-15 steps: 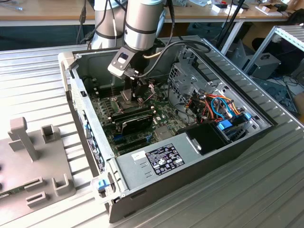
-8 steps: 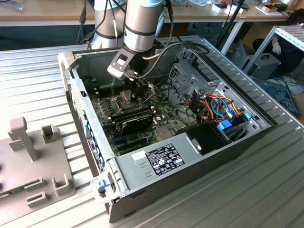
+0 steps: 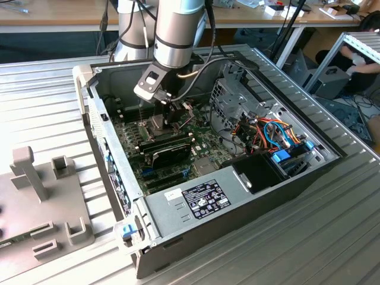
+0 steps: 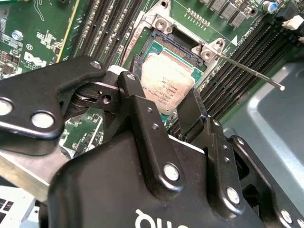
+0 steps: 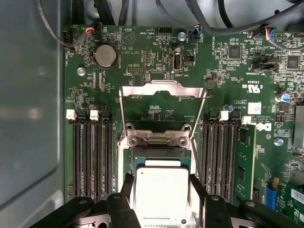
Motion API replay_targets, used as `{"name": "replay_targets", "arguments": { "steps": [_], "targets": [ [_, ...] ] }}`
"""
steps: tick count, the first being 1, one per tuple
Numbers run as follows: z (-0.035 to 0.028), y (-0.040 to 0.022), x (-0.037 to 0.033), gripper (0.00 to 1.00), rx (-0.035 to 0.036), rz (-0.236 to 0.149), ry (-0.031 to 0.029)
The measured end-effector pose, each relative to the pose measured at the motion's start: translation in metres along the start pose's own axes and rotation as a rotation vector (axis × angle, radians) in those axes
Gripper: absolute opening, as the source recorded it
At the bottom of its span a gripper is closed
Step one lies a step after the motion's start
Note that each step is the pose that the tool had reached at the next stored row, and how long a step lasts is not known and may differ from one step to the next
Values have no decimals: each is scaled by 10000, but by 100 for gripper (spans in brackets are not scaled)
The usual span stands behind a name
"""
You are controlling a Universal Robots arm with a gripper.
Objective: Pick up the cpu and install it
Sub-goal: 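Place the cpu into insertion slot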
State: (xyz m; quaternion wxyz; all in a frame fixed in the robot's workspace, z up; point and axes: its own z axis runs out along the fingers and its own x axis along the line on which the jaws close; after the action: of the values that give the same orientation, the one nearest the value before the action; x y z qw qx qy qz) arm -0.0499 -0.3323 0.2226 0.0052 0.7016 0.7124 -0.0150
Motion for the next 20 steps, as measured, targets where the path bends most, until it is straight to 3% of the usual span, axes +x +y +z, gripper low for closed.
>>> {"name": "replay_targets", "arguments": {
  "steps": [5,12,20],
  "targets": [
    [64,1,2,55,0,0,0],
    [75,1,2,55,-1,0,0],
    [133,1,3,55,0,-20,-1]
  ]
}}
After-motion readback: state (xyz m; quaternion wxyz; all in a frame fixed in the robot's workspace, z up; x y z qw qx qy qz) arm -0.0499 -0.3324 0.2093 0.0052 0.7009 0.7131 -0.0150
